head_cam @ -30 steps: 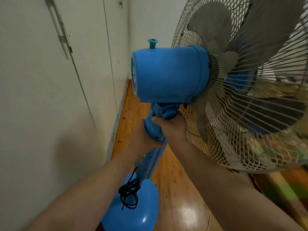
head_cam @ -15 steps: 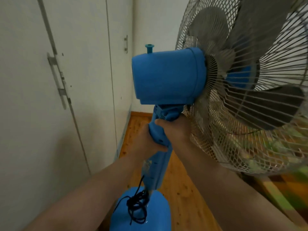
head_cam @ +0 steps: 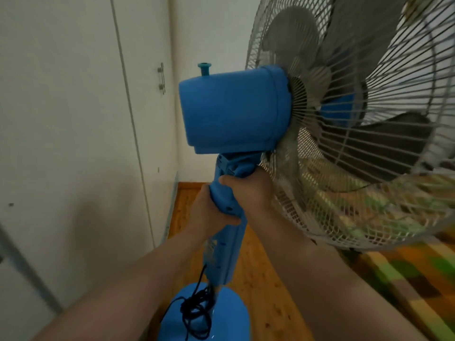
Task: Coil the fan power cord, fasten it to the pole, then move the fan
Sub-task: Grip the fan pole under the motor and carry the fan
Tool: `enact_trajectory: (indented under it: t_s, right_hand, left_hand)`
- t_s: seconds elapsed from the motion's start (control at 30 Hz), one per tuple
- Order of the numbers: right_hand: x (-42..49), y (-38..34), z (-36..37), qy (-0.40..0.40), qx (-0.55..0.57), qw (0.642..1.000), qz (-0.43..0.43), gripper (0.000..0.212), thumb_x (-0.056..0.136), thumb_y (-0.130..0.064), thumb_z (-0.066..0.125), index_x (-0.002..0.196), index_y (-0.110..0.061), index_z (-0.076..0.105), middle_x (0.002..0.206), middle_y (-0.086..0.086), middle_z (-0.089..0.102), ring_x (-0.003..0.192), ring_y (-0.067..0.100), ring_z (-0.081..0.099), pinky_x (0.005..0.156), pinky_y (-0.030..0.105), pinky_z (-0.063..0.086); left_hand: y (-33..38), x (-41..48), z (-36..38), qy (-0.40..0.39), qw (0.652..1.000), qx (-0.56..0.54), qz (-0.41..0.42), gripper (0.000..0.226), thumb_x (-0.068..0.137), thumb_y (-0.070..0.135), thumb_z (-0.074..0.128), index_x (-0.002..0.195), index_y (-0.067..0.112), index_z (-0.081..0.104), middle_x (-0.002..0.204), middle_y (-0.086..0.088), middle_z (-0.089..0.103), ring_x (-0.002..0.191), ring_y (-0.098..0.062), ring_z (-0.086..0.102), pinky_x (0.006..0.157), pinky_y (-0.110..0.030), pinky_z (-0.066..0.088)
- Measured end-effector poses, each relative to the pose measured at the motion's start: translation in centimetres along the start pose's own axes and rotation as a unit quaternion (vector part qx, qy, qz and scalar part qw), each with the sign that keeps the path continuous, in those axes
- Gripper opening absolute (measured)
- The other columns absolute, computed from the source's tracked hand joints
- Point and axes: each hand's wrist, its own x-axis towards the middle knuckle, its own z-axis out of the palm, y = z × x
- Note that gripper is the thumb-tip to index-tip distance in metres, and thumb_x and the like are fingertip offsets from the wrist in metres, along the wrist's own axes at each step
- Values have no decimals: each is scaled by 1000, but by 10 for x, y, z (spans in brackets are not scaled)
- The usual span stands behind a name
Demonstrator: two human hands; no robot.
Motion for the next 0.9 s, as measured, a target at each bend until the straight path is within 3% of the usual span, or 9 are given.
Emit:
enact_trajectory:
  t_s: [0.1,0.33,0.47,0.63,0.9]
  right_hand:
    - [43,6,13,-5,-5,1000,0,39,68,-27,76,100,-7,64,99,9,69,90,26,65,74,32,51]
    - [143,25,43,-35,1,999,12,34,63,-28,79,88,-8,66,91,8,71,85,26,67,77,41,56]
    - [194,27,59,-43,20,999,9,34,62,-27,80,86,-7,65,90,8,70,84,24,66,77,38,55]
    - [247,35,76,-57,32,998,8,32,63,-24,81,84,-10,63,88,4,68,81,21,64,71,30,51]
    - [337,64,133,-64,20,998,1,32,63,-23,80,85,-8,62,80,-1,63,75,18,62,69,30,51]
  left_hand:
    - [-5,43,7,12,1000,-2,-12,75,54,22,88,115,12,45,107,0,55,92,-13,51,71,-25,41]
    - [-8,136,24,21,999,-19,-46,72,55,15,88,113,11,45,108,-1,54,96,-15,53,75,-27,44]
    - [-11,186,28,41,997,-37,-47,72,49,15,90,104,18,43,103,2,56,91,-15,55,70,-26,48]
    - [-22,242,36,39,997,-52,-48,71,48,14,90,100,19,42,89,15,51,85,-9,54,57,-14,43]
    - [-65,346,47,29,997,-52,-47,68,51,11,89,99,17,43,87,14,50,80,-5,53,57,-13,43]
